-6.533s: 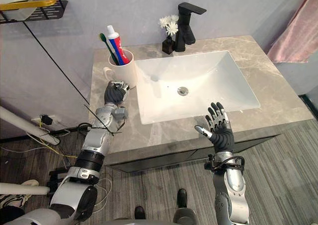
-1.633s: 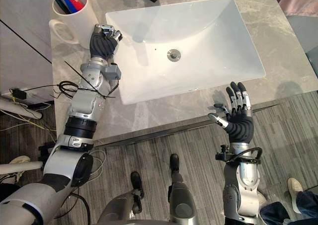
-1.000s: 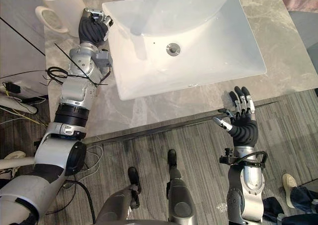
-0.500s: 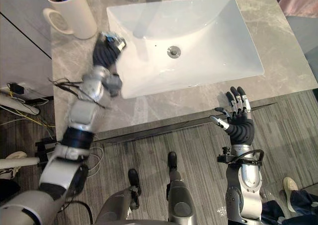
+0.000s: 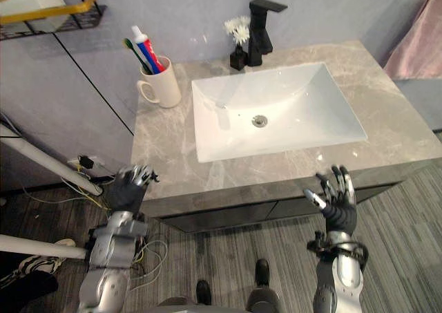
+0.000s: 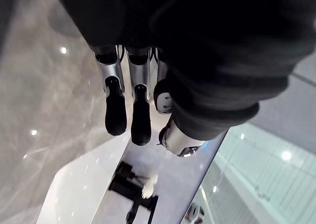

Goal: Organize washtable

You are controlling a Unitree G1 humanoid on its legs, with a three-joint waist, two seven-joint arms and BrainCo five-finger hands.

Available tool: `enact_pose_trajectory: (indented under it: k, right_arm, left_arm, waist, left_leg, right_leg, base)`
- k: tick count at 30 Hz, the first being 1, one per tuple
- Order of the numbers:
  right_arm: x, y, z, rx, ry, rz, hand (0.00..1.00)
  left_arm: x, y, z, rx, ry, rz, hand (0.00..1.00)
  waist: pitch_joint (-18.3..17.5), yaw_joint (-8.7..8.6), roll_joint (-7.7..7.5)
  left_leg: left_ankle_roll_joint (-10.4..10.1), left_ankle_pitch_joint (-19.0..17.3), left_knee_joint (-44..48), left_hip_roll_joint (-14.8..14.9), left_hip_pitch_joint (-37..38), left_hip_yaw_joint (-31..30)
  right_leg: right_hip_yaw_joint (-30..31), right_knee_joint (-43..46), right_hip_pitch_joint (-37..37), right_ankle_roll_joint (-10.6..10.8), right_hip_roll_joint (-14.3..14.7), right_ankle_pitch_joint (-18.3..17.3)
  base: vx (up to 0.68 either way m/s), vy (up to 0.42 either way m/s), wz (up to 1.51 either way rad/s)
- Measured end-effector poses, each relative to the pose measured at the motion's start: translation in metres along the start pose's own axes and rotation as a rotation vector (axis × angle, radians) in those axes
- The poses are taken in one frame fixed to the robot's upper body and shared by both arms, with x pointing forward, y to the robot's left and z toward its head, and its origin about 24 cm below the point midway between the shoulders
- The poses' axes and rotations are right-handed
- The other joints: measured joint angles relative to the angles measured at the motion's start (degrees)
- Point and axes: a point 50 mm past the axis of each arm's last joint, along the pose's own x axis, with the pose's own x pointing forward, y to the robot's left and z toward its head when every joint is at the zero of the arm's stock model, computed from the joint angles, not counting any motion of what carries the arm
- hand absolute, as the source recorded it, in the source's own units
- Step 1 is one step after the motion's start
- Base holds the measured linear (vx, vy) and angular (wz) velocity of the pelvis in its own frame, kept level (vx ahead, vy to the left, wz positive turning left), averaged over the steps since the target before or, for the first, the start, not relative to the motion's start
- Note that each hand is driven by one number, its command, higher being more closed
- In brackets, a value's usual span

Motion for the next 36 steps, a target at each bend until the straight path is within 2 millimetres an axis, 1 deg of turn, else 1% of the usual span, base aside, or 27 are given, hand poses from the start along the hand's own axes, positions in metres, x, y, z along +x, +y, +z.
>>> enact_pose_trajectory:
  k: [2,4,7,8,9,11,13,16,18,19,20,21,22,23,24,25,26,27,28,29,30,31,32,33,34,35,36]
  right_arm:
    - [-0.027,-0.001,-0.022,0.001,0.129,0.015,0.0]
    - [-0.043,0.004,-0.033,-0.031,0.209,0.076,0.0]
    - [-0.047,0.008,-0.037,-0.052,0.234,0.114,0.0]
    - [-0.047,0.011,-0.037,-0.052,0.235,0.13,0.0]
    - [-0.047,0.013,-0.038,-0.057,0.239,0.149,0.0]
    - [-0.047,0.013,-0.039,-0.067,0.245,0.155,0.0]
    - [-0.046,0.014,-0.04,-0.083,0.245,0.158,0.0]
    - [-0.038,0.018,-0.038,-0.1,0.221,0.159,0.0]
    - [-0.024,0.027,-0.032,-0.093,0.162,0.163,0.0]
    - [-0.021,0.03,-0.03,-0.092,0.147,0.167,0.0]
    - [-0.016,0.035,-0.028,-0.091,0.128,0.171,0.0]
    - [-0.009,0.043,-0.025,-0.081,0.103,0.188,0.0]
    - [-0.006,0.045,-0.024,-0.074,0.091,0.184,0.0]
    - [-0.006,0.046,-0.023,-0.072,0.082,0.181,0.0]
    - [-0.003,0.049,-0.022,-0.071,0.068,0.193,0.0]
    - [0.004,0.056,-0.02,-0.07,0.047,0.225,0.0]
    - [0.01,0.058,-0.021,-0.076,0.046,0.239,0.0]
    - [0.017,0.058,-0.026,-0.077,0.055,0.235,0.0]
    - [0.033,0.059,-0.022,-0.096,0.029,0.246,0.0]
    - [0.041,0.072,-0.035,-0.087,0.079,0.28,0.0]
    - [0.045,0.08,-0.039,-0.092,0.097,0.314,0.0]
    - [0.047,0.091,-0.041,-0.099,0.107,0.368,0.0]
    - [0.047,0.1,-0.041,-0.096,0.105,0.406,0.0]
    - [0.046,0.101,-0.041,-0.095,0.104,0.415,0.0]
    - [0.045,0.096,-0.042,-0.102,0.109,0.404,0.0]
    - [0.041,0.085,-0.045,-0.113,0.127,0.372,0.0]
    - [0.033,0.073,-0.048,-0.117,0.15,0.335,0.0]
  left_arm:
    - [-0.021,0.012,-0.015,-0.039,0.062,0.069,0.0]
    - [-0.035,0.022,-0.028,-0.05,0.124,0.105,0.0]
    - [-0.042,0.03,-0.041,-0.042,0.183,0.13,0.0]
    - [-0.044,0.033,-0.047,-0.038,0.203,0.134,0.0]
    - [-0.045,0.035,-0.05,-0.032,0.217,0.139,0.0]
    - [-0.049,0.039,-0.058,-0.023,0.253,0.161,0.0]
    - [-0.055,0.043,-0.065,-0.002,0.298,0.18,0.0]
    - [-0.055,0.044,-0.067,0.03,0.31,0.186,0.0]
    - [-0.054,0.049,-0.062,0.066,0.29,0.222,0.0]
    - [-0.054,0.049,-0.062,0.078,0.291,0.224,0.0]
    - [-0.053,0.05,-0.061,0.096,0.293,0.224,0.0]
    - [-0.047,0.048,-0.06,0.112,0.286,0.216,0.0]
    - [-0.043,0.046,-0.06,0.122,0.28,0.213,0.0]
    - [-0.04,0.045,-0.06,0.136,0.277,0.213,0.0]
    - [-0.039,0.044,-0.06,0.141,0.276,0.212,0.0]
    - [-0.036,0.042,-0.062,0.148,0.285,0.211,0.0]
    - [-0.035,0.042,-0.064,0.144,0.296,0.215,0.0]
    - [-0.034,0.045,-0.068,0.14,0.307,0.224,0.0]
    - [-0.033,0.041,-0.066,0.132,0.291,0.216,0.0]
    - [-0.038,0.053,-0.061,0.152,0.282,0.27,0.0]
    - [-0.036,0.054,-0.06,0.152,0.273,0.286,0.0]
    - [-0.032,0.051,-0.06,0.148,0.266,0.284,0.0]
    - [-0.028,0.048,-0.06,0.149,0.264,0.27,0.0]
    - [-0.025,0.044,-0.061,0.147,0.263,0.248,0.0]
    - [-0.024,0.043,-0.063,0.149,0.267,0.24,0.0]
    - [-0.021,0.042,-0.066,0.151,0.273,0.229,0.0]
    - [-0.017,0.042,-0.067,0.154,0.27,0.223,0.0]
  waist:
    - [-0.5,0.02,-0.21]
    - [-2.0,0.01,-0.74]
    - [-3.1,0.25,-1.56]
    - [-3.4,0.52,-1.58]
    - [-3.7,0.93,-2.04]
    - [-3.5,1.36,-1.97]
    - [-2.9,1.39,-2.37]
    - [-1.5,1.47,-2.48]
    - [0.0,1.92,-2.63]
    - [0.3,2.23,-2.67]
    - [1.3,2.55,-1.93]
    - [2.4,2.94,-2.38]
    - [2.9,3.04,-2.56]
    - [2.9,3.09,-3.37]
    - [2.6,3.21,-5.33]
    - [3.1,2.55,-6.01]
    - [2.9,2.66,-6.89]
    - [1.3,3.77,-6.82]
    - [1.9,4.77,-5.37]
    - [1.2,4.78,-7.93]
    - [0.8,5.25,-8.66]
    - [0.7,6.09,-8.77]
    - [0.7,6.45,-8.14]
    - [0.5,6.02,-7.13]
    - [0.6,5.83,-6.16]
    - [0.5,5.51,-5.4]
    - [0.4,5.1,-5.6]
  left_leg:
    - [0.0,-1.1,0.2,0.2,1.3,0.1]
    - [-0.3,-2.3,1.2,0.7,1.8,0.1]
    - [-0.3,-3.1,2.5,1.1,1.9,0.0]
    - [-0.4,-3.3,2.8,1.3,1.9,0.0]
    - [-0.5,-3.6,3.4,1.4,1.9,-0.1]
    - [-0.6,-3.9,3.9,1.6,1.9,0.0]
    - [-0.5,-4.0,4.3,1.7,2.3,0.5]
    - [-0.4,-5.4,6.6,2.3,1.5,3.6]
    - [-0.1,-8.0,11.5,4.0,-2.1,9.2]
    - [-0.1,-8.6,12.7,4.8,-3.1,11.3]
    - [0.3,-9.2,13.8,6.3,-4.2,13.8]
    - [0.4,-9.4,14.5,8.2,-4.5,17.1]
    - [0.4,-9.4,14.7,9.0,-4.5,19.0]
    - [0.5,-9.4,15.5,9.0,-3.8,21.6]
    - [0.5,-9.5,16.9,9.0,-3.6,23.6]
    - [1.3,-9.2,21.0,9.5,-4.6,24.6]
    - [1.7,-10.1,21.4,8.6,-6.3,24.0]
    - [3.2,-10.7,13.3,4.6,-7.8,21.4]
    - [4.2,-3.8,5.3,3.9,-7.2,24.1]
    - [4.3,-2.2,6.4,2.7,-6.7,29.8]
    - [4.4,-3.0,7.6,3.0,-6.9,32.2]
    - [4.4,-4.0,9.6,4.3,-7.1,36.0]
    - [4.3,-4.7,11.6,5.9,-7.3,39.6]
    - [3.7,-5.9,14.2,7.9,-7.4,42.0]
    - [3.2,-6.6,16.5,9.9,-7.5,42.7]
    - [3.5,-7.3,20.5,13.0,-7.8,43.0]
    - [3.4,-8.0,25.4,15.9,-7.8,43.4]
  right_leg:
    - [-1.0,1.4,1.5,0.1,-0.2,-1.6]
    - [-1.4,4.1,1.5,0.1,-0.2,-3.6]
    - [-1.6,5.7,1.5,0.0,-0.2,-4.8]
    - [-1.7,6.3,1.4,-0.1,-0.3,-5.2]
    - [-1.8,6.8,1.5,-0.1,-0.2,-5.5]
    - [-2.0,7.7,1.4,-0.1,-0.3,-6.3]
    - [-1.9,8.7,1.3,-0.2,-0.4,-6.9]
    - [0.4,10.0,-1.0,-0.2,0.0,-7.1]
    - [1.2,10.9,-5.3,-0.9,0.2,-7.1]
    - [-0.1,11.1,-6.3,-1.1,0.0,-7.3]
    - [-2.7,11.7,-8.0,-1.8,-0.1,-8.1]
    - [-7.4,17.3,-10.1,-2.5,-1.1,-8.4]
    - [-10.8,24.2,-10.8,-3.6,-2.4,-9.3]
    - [-15.2,32.7,-10.3,-4.7,-5.3,-12.8]
    - [-18.2,34.7,-10.3,-5.2,-7.3,-13.9]
    - [-22.8,35.6,-11.2,-8.4,-7.7,-12.0]
    - [-22.6,32.0,-10.7,-10.2,-7.1,-10.8]
    - [-21.4,20.8,-7.6,-8.7,-4.3,-8.9]
    - [-28.1,36.3,-7.7,-11.6,-6.4,-18.1]
    - [-30.1,42.2,-5.3,-9.1,-10.7,-21.9]
    - [-30.9,40.0,-3.7,-7.4,-10.9,-22.7]
    - [-31.7,34.5,-2.7,-5.2,-9.7,-22.4]
    - [-32.1,28.9,-2.1,-4.1,-7.4,-21.5]
    - [-30.2,21.6,-0.2,-2.2,-4.2,-20.3]
    - [-29.0,17.8,1.0,-2.4,-2.1,-18.6]
    - [-27.6,12.7,2.9,-3.3,0.7,-15.6]
    - [-25.8,9.1,4.7,-4.1,2.5,-14.0]
  base:
    - [0.0,0.0,0.11]
    - [-0.01,0.006,0.09]
    - [0.02,0.0,0.05]
    - [0.03,-0.009,0.05]
    - [0.0,0.0,0.0]
    - [0.01,-0.007,0.02]
    - [0.01,0.002,-0.04]
    - [-0.03,0.028,-0.48]
    - [-0.11,0.034,-1.08]
    - [-0.11,0.015,-1.28]
    - [-0.07,-0.008,-1.4]
    - [-0.06,-0.02,-1.41]
    - [0.04,-0.031,-1.25]
    - [0.09,-0.036,-1.03]
    - [0.09,-0.059,-1.22]
    - [0.0,-0.054,-1.14]
    - [-0.13,-0.023,-1.24]
    - [-0.17,0.002,-1.52]
    - [-0.16,0.004,-2.02]
    - [-0.05,-0.051,-2.0]
    - [-0.03,-0.109,-1.89]
    - [-0.06,-0.162,-1.87]
    - [-0.07,-0.192,-2.06]
    - [-0.04,-0.172,-1.65]
    - [-0.01,-0.186,-1.26]
    - [-0.03,-0.171,-1.0]
    - [-0.05,-0.146,-0.85]
